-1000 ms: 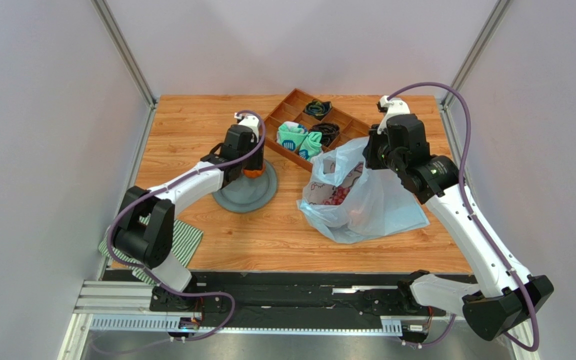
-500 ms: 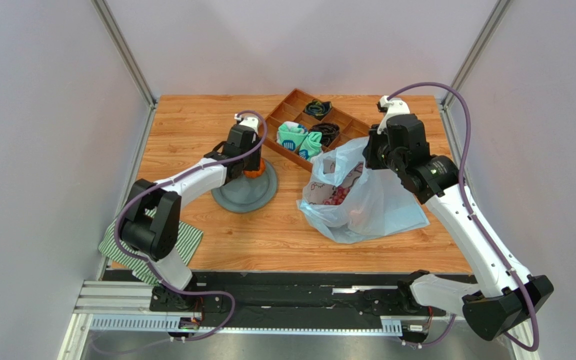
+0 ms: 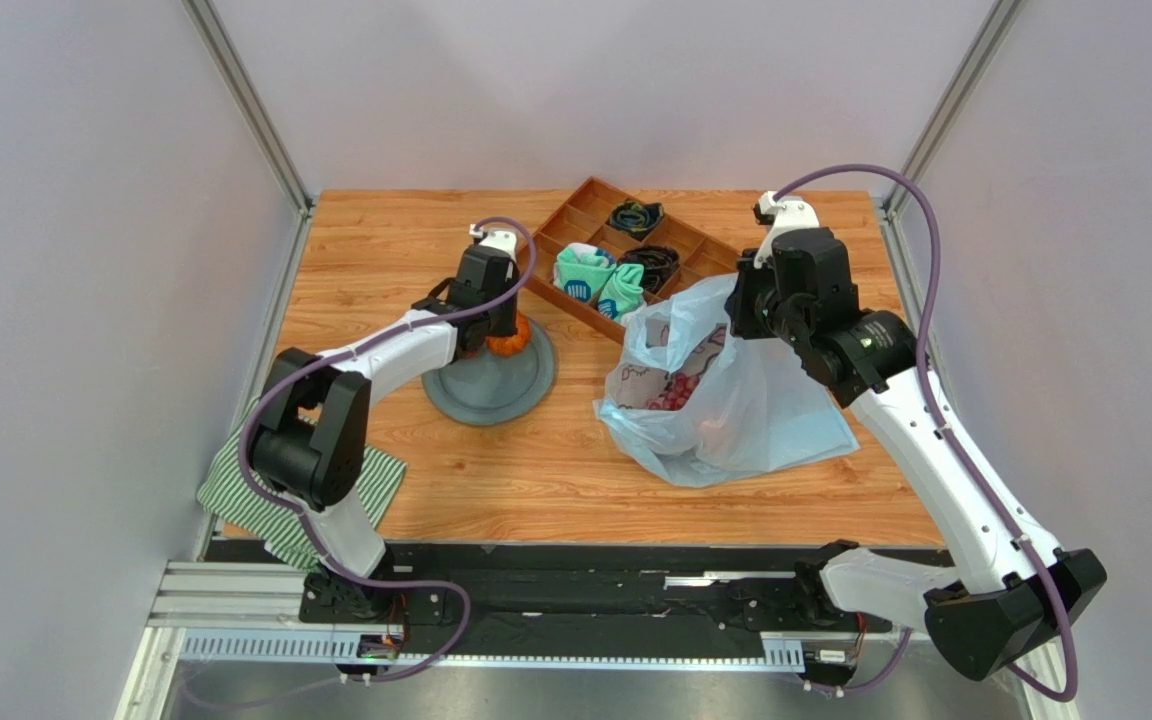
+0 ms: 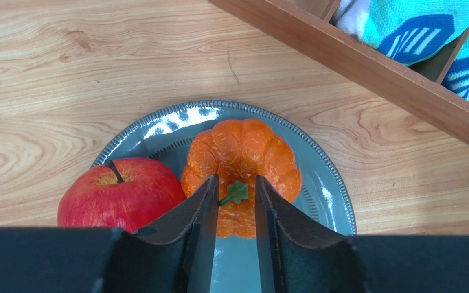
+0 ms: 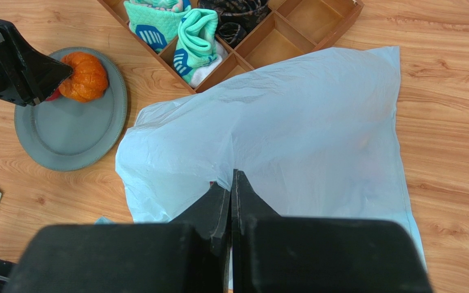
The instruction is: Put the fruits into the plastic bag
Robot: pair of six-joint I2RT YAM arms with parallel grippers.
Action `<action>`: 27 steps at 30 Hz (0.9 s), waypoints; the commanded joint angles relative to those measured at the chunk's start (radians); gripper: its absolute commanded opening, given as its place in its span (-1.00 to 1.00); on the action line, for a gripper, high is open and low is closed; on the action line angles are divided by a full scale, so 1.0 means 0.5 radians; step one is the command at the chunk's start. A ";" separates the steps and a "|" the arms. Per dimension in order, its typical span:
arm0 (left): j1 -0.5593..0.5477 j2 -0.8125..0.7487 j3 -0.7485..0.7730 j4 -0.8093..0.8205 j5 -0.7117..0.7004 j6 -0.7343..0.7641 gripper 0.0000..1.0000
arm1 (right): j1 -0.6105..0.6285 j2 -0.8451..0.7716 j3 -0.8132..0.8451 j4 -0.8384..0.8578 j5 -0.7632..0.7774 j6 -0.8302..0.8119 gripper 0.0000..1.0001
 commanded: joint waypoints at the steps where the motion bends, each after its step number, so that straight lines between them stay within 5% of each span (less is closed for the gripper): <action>1: 0.009 0.024 0.071 0.048 0.011 -0.003 -0.32 | -0.006 0.020 0.036 0.059 0.006 0.008 -1.00; 10: 0.012 0.049 0.071 0.039 0.020 -0.025 -0.40 | -0.003 0.023 0.036 0.059 0.009 0.008 -1.00; 19: 0.009 0.012 0.016 0.116 0.174 -0.006 -0.98 | -0.003 0.017 0.033 0.059 0.030 0.002 -0.99; 27: 0.009 -0.096 -0.051 0.293 0.459 -0.009 -1.00 | -0.006 0.020 0.030 0.062 0.036 0.002 -1.00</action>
